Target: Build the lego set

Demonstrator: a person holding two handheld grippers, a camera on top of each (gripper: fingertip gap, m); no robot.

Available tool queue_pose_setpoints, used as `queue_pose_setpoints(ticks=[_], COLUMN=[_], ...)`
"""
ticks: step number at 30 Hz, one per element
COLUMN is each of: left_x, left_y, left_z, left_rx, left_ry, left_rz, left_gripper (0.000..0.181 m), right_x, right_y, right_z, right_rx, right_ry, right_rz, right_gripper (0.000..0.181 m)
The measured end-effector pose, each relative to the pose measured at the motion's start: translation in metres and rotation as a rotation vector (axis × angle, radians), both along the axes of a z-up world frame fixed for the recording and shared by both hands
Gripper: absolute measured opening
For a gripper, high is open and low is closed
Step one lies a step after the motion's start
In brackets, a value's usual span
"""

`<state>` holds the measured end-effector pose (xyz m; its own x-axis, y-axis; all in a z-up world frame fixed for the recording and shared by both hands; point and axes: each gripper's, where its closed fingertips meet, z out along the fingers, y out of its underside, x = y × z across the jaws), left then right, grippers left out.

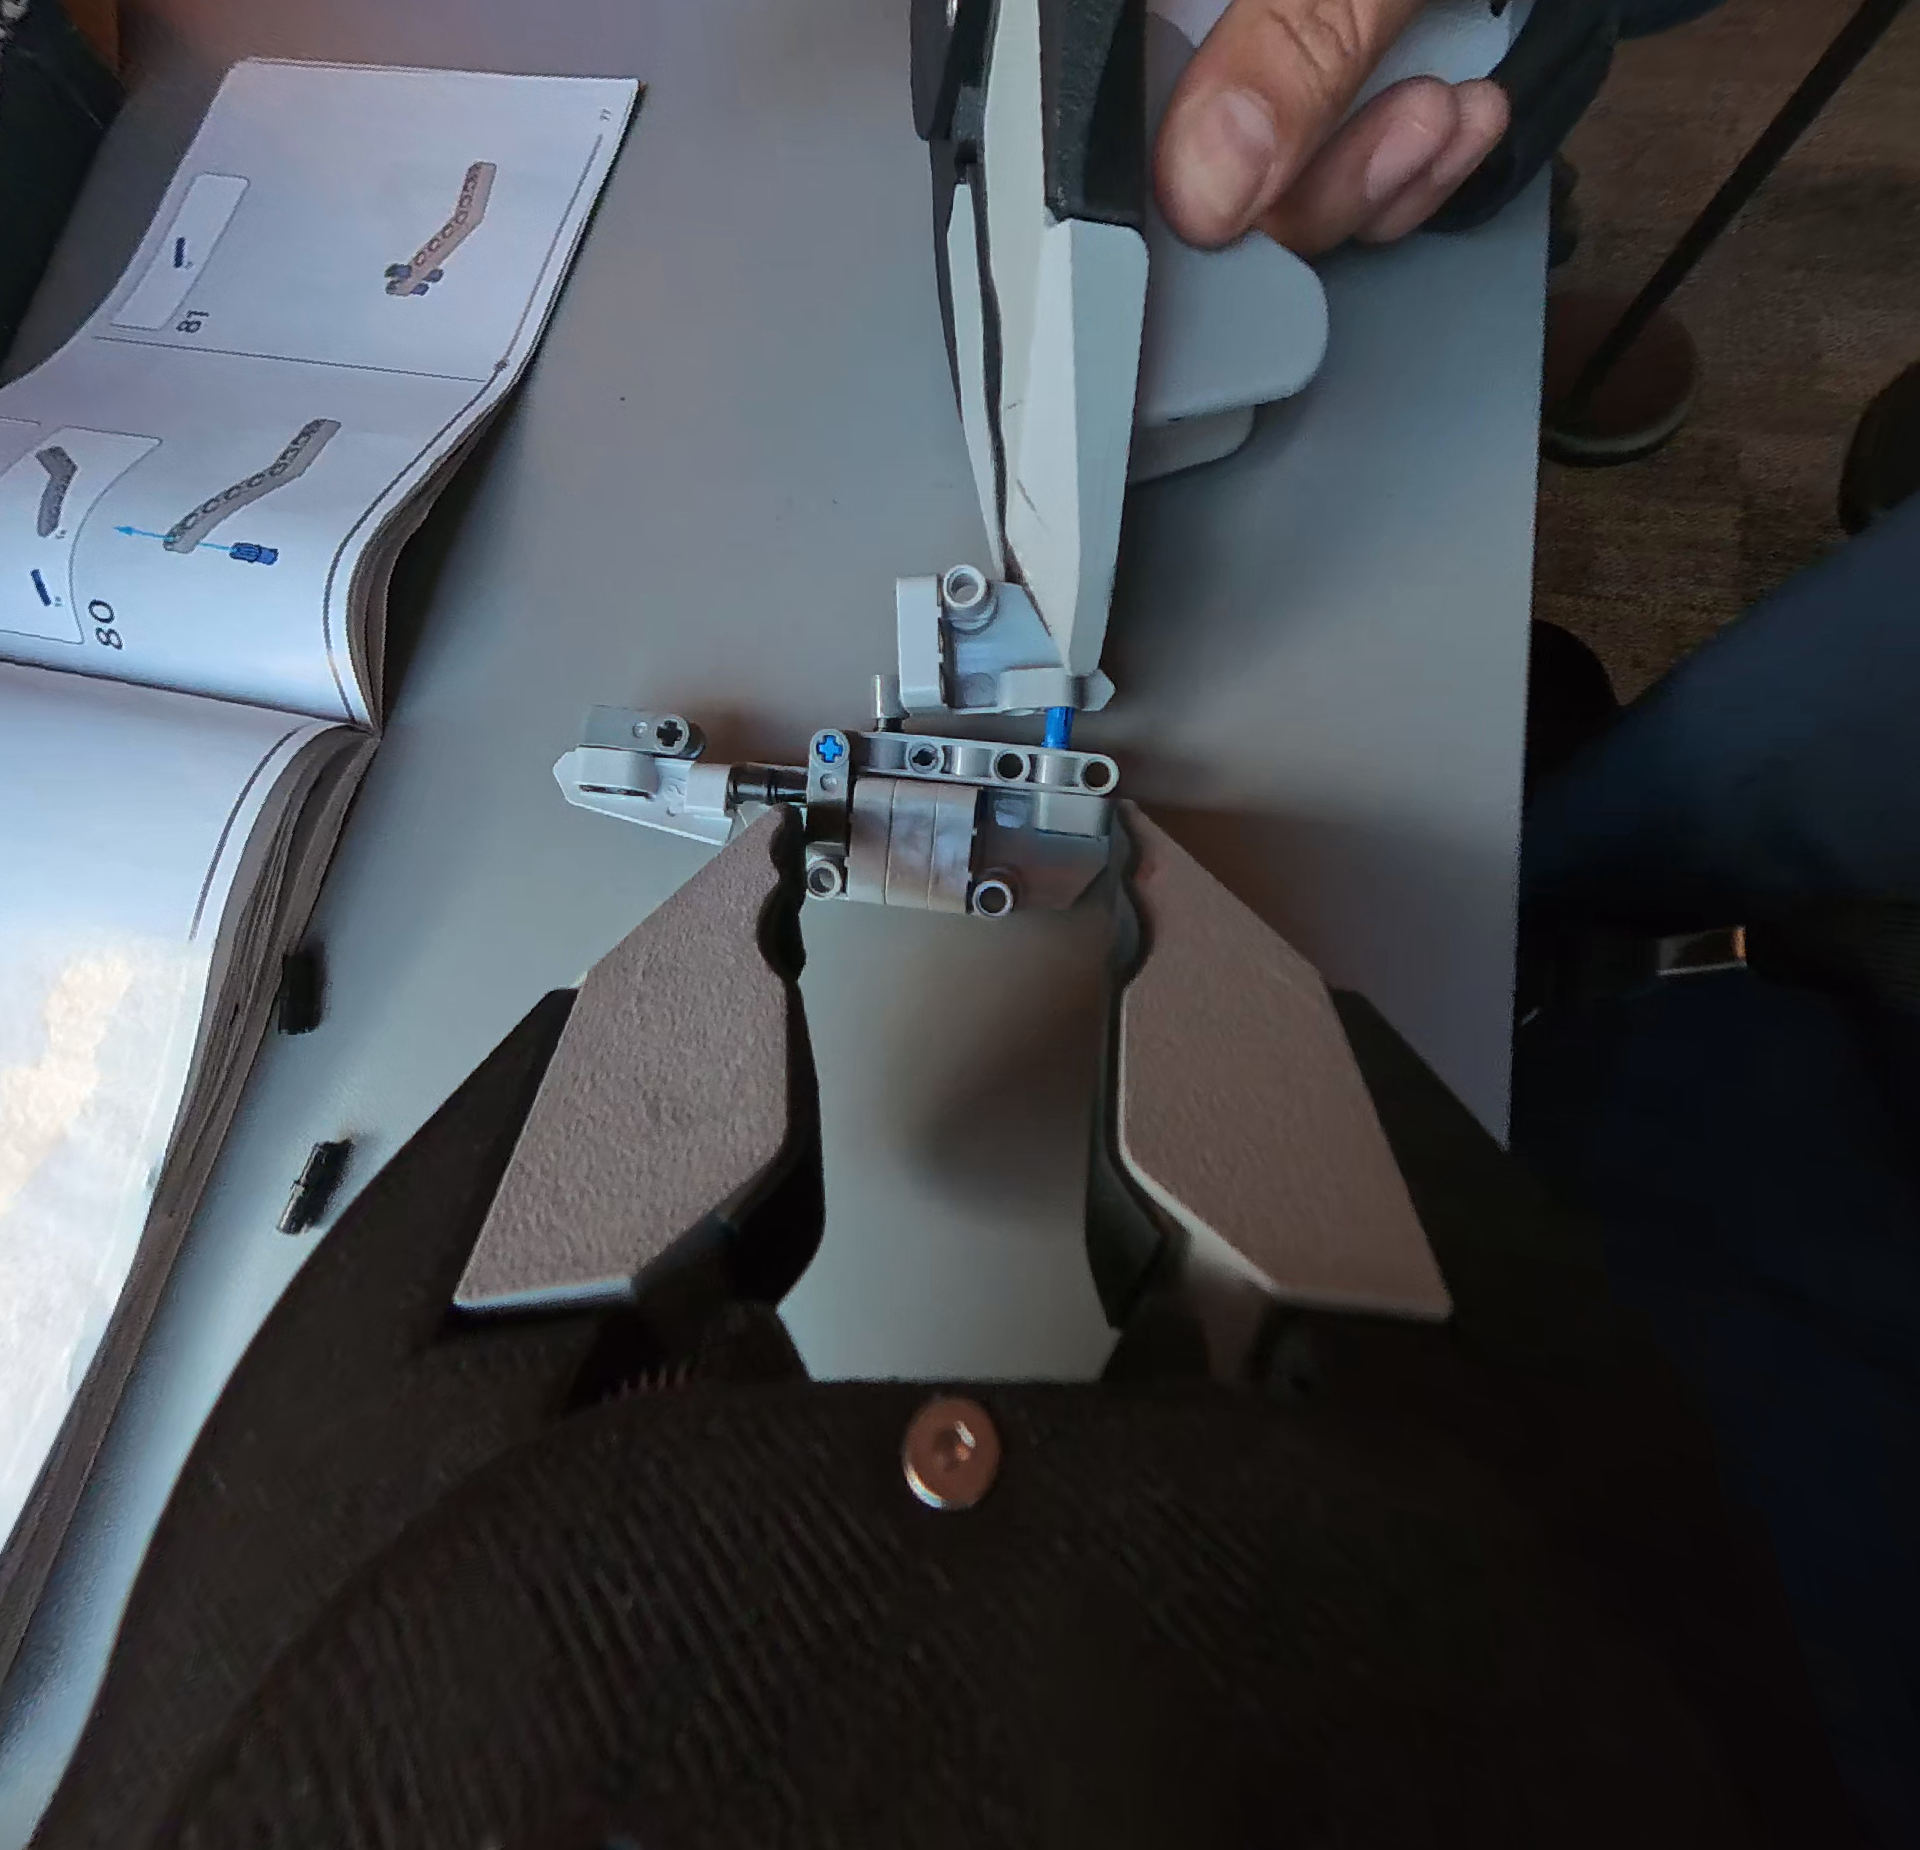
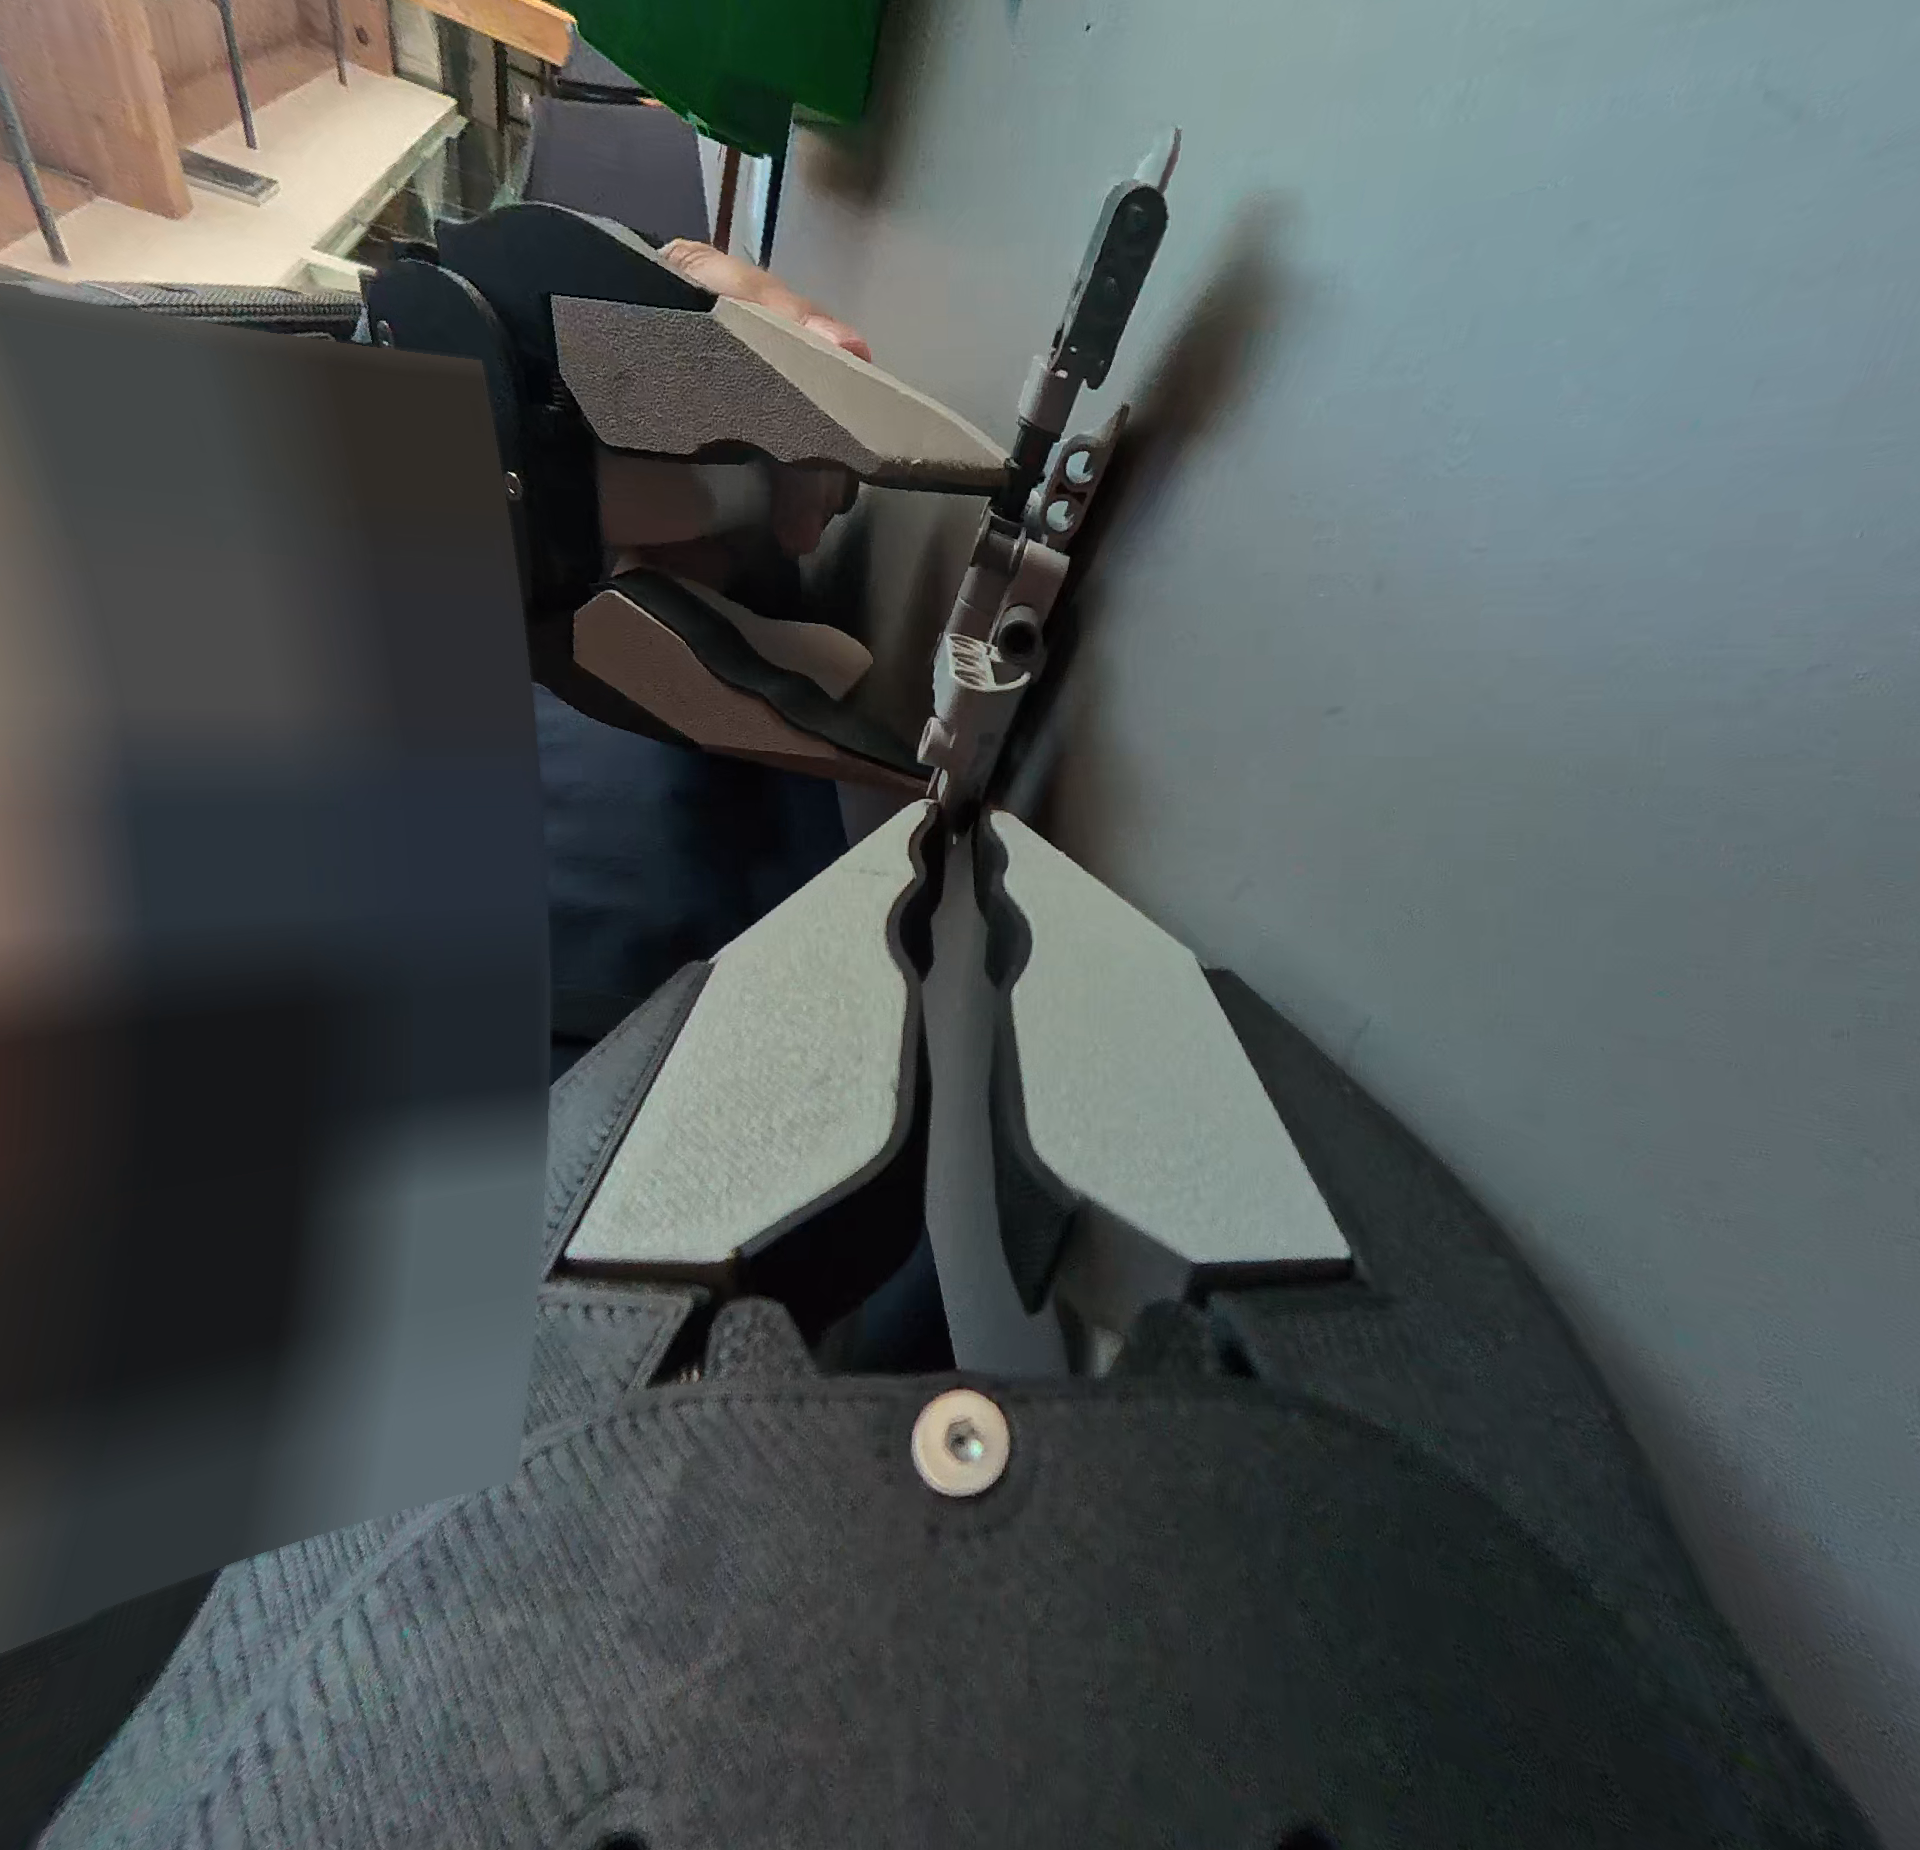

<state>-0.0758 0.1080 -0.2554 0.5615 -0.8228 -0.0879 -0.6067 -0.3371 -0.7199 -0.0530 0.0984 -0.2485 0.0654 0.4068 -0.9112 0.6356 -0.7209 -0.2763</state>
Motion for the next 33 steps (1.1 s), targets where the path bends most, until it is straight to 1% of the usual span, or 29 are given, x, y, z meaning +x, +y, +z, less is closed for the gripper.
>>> queue_pose_setpoints(ticks=[6,10,13,20,23,26,29,33], left_x=[0.000,0.001,0.002,0.000,-0.001,-0.003,-0.002,-0.002], left_y=[0.000,0.001,0.002,0.005,0.006,0.007,0.009,0.009], left_z=[0.000,0.000,0.000,0.000,0.001,0.001,0.000,0.004], left_rx=[-0.010,-0.004,0.000,0.009,0.038,0.029,0.057,0.076], left_ry=[-0.015,-0.028,-0.027,-0.022,-0.005,-0.018,0.014,0.000], left_rz=[-0.010,0.044,0.085,0.120,0.139,0.151,0.145,0.148], left_gripper=[0.056,0.056,0.055,0.055,0.057,0.060,0.061,0.061], right_x=[0.000,0.000,0.000,-0.004,-0.006,-0.011,-0.016,-0.017], right_y=[0.000,0.003,0.002,0.004,0.004,0.000,-0.010,-0.009], right_z=[0.000,-0.001,-0.003,-0.003,-0.005,-0.005,-0.003,0.000], right_rx=[0.000,0.004,0.006,-0.024,-0.023,-0.013,-0.016,-0.016], right_ry=[-0.001,-0.005,-0.017,-0.032,-0.049,-0.047,-0.038,-0.008], right_rz=[-0.004,-0.037,-0.030,-0.058,-0.072,-0.066,-0.019,-0.040], right_gripper=[0.001,0.001,0.001,0.002,0.002,0.001,0.000,0.000])
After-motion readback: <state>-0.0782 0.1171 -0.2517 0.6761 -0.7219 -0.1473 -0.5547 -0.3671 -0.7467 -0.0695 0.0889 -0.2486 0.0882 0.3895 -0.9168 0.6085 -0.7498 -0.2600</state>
